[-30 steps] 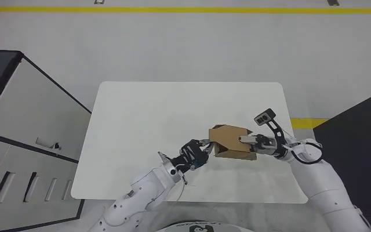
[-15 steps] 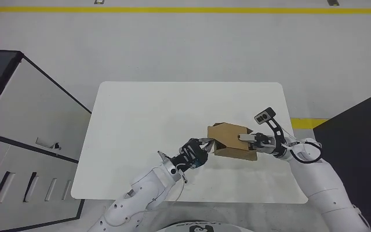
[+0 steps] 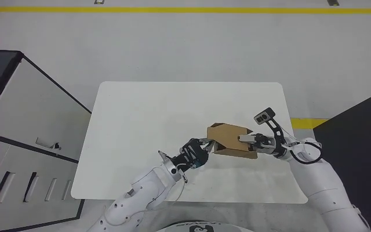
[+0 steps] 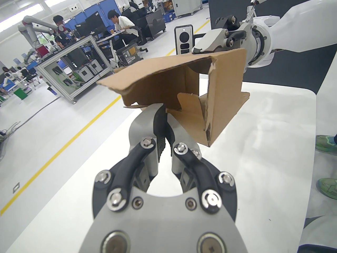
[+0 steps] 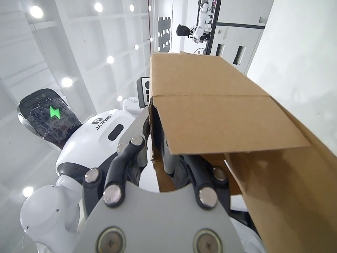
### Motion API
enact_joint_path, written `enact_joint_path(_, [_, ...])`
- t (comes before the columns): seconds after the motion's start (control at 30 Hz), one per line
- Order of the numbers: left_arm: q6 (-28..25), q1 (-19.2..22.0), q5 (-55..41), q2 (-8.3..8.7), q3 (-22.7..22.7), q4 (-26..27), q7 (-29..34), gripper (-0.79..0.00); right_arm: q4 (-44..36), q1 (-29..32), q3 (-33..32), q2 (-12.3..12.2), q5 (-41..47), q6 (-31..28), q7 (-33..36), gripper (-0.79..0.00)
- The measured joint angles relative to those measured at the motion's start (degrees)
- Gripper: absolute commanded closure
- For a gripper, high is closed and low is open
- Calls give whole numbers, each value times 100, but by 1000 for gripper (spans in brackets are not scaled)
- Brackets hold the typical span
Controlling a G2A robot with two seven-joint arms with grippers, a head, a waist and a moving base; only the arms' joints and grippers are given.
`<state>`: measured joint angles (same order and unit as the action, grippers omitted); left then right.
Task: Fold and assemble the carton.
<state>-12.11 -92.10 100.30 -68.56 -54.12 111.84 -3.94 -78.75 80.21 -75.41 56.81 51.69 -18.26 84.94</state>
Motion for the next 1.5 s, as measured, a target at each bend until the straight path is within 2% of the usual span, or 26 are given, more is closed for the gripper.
enact_joint_path(0.43, [58, -49, 72, 38, -220, 120, 26, 0, -274, 60, -163, -51, -415, 183, 291, 0])
enact_joint_path(0.77, [98, -73, 155, 49, -262, 176, 58, 0, -509, 121, 11, -121, -603, 198, 306, 0])
enact_joint_path(1.5, [-37, -180, 444, 87, -254, 288, 223, 0, -362, 124, -4, -186, -931, 95, 202, 0])
